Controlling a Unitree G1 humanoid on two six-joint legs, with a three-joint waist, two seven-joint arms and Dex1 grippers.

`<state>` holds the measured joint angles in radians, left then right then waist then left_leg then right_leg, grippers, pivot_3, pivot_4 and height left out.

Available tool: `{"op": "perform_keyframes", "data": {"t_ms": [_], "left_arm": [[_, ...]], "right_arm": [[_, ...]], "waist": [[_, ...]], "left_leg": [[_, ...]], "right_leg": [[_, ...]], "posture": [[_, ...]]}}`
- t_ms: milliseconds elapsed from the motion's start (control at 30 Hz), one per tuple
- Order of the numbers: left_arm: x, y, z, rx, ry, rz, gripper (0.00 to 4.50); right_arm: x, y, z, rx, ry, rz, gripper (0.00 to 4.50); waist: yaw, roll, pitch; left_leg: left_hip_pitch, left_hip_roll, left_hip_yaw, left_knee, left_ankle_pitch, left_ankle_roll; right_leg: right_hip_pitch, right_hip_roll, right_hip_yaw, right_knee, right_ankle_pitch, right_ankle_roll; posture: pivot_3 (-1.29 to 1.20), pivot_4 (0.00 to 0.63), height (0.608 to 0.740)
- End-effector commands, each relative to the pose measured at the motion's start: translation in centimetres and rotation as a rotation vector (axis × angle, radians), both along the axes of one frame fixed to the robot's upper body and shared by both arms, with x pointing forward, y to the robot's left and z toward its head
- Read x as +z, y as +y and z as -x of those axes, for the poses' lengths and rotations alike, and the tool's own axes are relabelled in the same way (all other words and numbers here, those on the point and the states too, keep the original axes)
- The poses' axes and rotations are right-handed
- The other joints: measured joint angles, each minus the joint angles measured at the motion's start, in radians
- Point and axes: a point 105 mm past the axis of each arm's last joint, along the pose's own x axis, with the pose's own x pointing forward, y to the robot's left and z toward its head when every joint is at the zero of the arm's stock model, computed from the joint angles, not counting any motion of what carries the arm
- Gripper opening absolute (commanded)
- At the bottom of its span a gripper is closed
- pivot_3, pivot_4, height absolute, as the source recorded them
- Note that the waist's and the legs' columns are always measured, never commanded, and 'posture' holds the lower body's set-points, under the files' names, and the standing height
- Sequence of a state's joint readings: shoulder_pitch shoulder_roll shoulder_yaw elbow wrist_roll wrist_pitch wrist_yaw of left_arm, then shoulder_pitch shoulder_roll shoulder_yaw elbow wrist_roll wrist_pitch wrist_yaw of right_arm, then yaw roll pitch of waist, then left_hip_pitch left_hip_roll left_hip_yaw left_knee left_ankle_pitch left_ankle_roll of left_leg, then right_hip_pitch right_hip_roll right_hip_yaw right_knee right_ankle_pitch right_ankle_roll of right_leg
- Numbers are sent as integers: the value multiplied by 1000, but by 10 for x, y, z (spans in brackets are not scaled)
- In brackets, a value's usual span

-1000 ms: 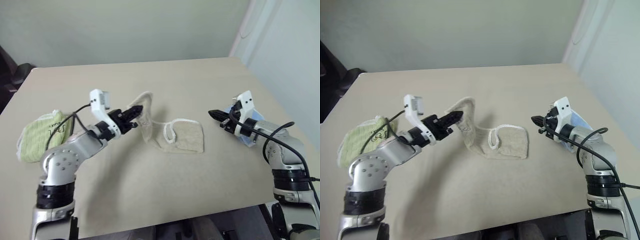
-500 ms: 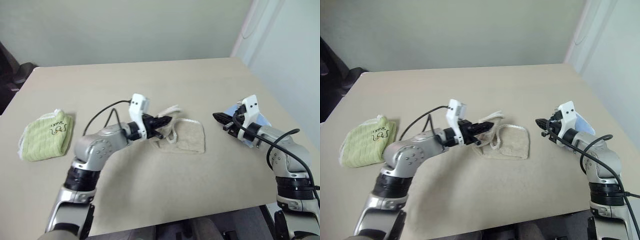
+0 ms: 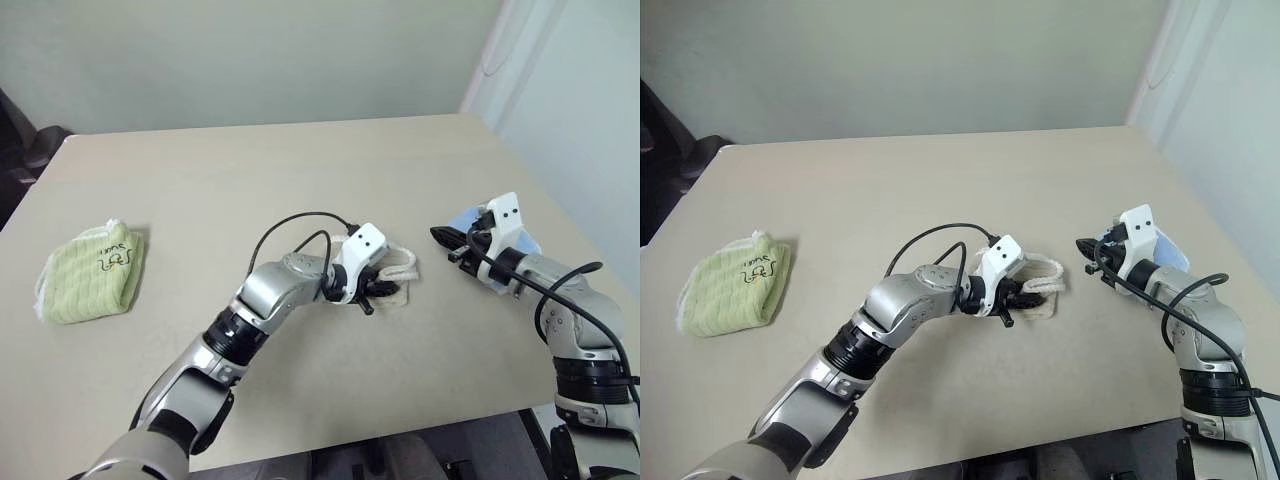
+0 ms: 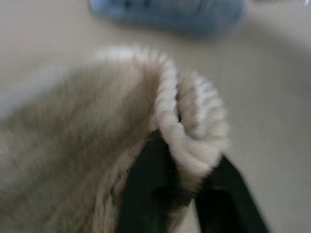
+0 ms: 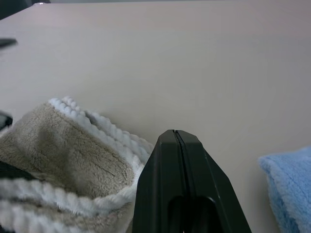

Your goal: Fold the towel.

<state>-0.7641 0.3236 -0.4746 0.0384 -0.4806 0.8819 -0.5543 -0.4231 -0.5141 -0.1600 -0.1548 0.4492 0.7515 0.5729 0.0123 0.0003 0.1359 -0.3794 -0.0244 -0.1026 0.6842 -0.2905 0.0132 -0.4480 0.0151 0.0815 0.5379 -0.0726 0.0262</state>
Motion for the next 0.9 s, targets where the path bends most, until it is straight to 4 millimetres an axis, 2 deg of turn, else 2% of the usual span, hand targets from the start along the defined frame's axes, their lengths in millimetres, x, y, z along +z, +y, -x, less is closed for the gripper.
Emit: {"op": "perform_keyframes", "data": {"t_ms": [33, 100, 200, 333, 500, 633, 767, 900], "left_arm": [[14, 0, -1, -11, -40, 40, 2379], [23, 6, -4, 4, -31, 93, 3021], [46, 19, -11, 47, -30, 213, 3021], [88, 42, -14, 53, -45, 407, 3021], [117, 79, -30, 135, -87, 527, 3021], [126, 92, -36, 163, -115, 551, 3021], [119, 104, -46, 201, -185, 488, 3021], [102, 108, -44, 122, -264, 378, 1767]], "right_arm": [[18, -3, 3, -10, -70, -11, 0], [18, -3, 3, -11, -70, -11, 0], [18, -2, 4, -8, -70, -10, 0], [18, 1, 3, 7, -69, -6, 0], [22, 7, 1, 35, -81, -2, 0], [23, 8, -1, 40, -84, 6, 0], [27, 13, -2, 69, -92, -3, 0], [29, 21, 2, 123, -82, -24, 0]], "waist": [[0, 0, 0], [0, 0, 0], [-2, 0, 0], [-1, 0, 0], [-1, 0, 0], [4, 0, 0], [5, 0, 0], [5, 0, 0]], "left_leg": [[0, 0, 0, 0, 0, 0], [0, 0, 0, 0, 0, 0], [0, 0, 0, 0, 0, 0], [0, 1, 0, -1, 1, 0], [0, 0, 0, -1, 0, 1], [0, 0, 0, -1, 0, 1], [0, 0, 0, 0, 0, 1], [-1, 0, 0, -1, 0, 1]], "right_leg": [[0, 0, 0, 0, 0, 0], [0, 0, 0, 0, 0, 0], [0, 0, 0, 0, 0, 0], [0, 0, 0, 0, 0, 1], [0, 0, 0, 0, 0, 1], [0, 0, 0, 0, 0, 1], [0, -1, 0, 0, 0, 1], [-1, 0, 0, 0, 0, 1]], "posture": [[0, 150, 740], [0, 150, 740], [0, 150, 740], [0, 150, 740], [0, 150, 740], [0, 150, 740], [0, 150, 740], [0, 150, 740]]}}
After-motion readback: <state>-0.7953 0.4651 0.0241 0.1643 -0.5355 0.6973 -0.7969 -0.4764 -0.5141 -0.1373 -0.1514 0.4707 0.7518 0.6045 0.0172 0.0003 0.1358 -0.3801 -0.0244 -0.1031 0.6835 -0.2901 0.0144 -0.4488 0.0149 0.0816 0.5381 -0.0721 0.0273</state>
